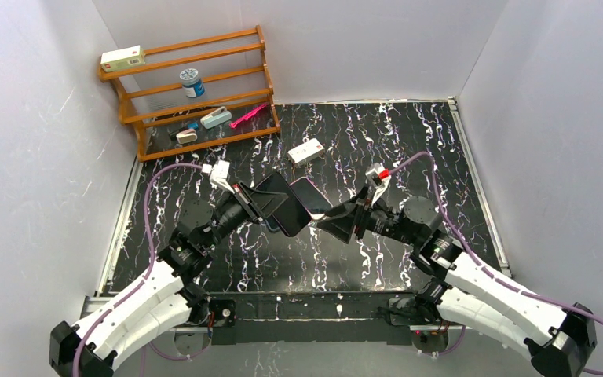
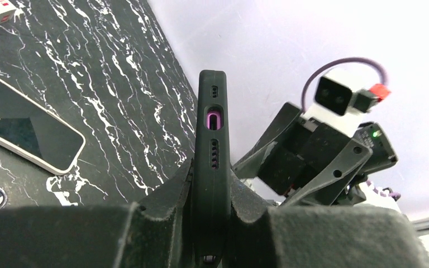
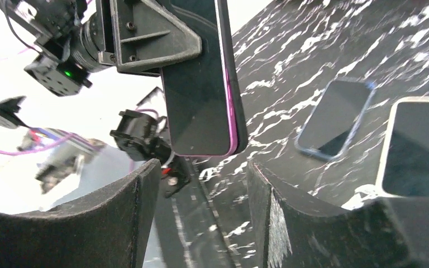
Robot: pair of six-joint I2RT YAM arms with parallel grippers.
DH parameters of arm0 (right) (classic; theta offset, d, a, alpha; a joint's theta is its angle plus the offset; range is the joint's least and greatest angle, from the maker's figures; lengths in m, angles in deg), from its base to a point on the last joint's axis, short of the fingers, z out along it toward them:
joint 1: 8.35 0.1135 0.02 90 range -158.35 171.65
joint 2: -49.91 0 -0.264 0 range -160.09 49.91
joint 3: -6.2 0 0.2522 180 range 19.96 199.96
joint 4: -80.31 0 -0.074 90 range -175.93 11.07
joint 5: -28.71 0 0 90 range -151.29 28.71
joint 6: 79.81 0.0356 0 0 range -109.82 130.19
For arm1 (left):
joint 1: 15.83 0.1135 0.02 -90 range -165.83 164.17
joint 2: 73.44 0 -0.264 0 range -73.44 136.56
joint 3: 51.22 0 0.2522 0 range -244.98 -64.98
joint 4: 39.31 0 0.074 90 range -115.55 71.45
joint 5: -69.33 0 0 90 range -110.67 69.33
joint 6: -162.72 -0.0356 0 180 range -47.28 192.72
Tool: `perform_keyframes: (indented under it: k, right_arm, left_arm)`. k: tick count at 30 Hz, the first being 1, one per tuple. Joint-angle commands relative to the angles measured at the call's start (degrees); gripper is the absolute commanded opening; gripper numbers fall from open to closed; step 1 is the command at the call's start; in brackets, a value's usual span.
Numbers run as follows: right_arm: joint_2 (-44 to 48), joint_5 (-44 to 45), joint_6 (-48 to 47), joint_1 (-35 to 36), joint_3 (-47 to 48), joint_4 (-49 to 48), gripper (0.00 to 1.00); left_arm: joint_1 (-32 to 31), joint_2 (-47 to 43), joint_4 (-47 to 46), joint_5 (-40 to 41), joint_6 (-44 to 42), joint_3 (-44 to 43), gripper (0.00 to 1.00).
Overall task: Take the phone out of the phone case
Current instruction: Remove the phone case from the phone.
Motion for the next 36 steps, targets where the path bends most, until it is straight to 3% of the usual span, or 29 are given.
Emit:
perform_keyframes:
  k: [1, 10, 15, 25, 36]
  right_arm:
    - [-0.8, 0.8, 20.5, 0.0, -4.7, -9.0, 0.66]
    - [-3.2, 0.9, 32.1, 0.0, -7.9, -17.8, 0.59]
    - [-3.1, 1.7, 33.0, -0.1, -7.7, -18.3, 0.51]
    - [-3.4, 2.3, 34.3, -0.1, -8.6, -20.5, 0.44]
    - [-4.3, 2.2, 34.9, -0.1, -9.3, -22.2, 0.41]
  left_arm:
    - [-0.2, -1.4, -8.0, 4.0, 4.6, 1.6, 0.0]
    - [-0.2, -1.6, -12.2, 4.0, 9.8, 4.0, 0.0]
    - [-0.2, -1.0, -13.4, 3.6, 11.3, 4.7, 0.0]
    - [-0.1, 0.6, -18.8, 1.9, 16.0, 6.4, 0.0]
    - [-0.2, 2.2, -25.1, 0.5, 20.4, 7.9, 0.0]
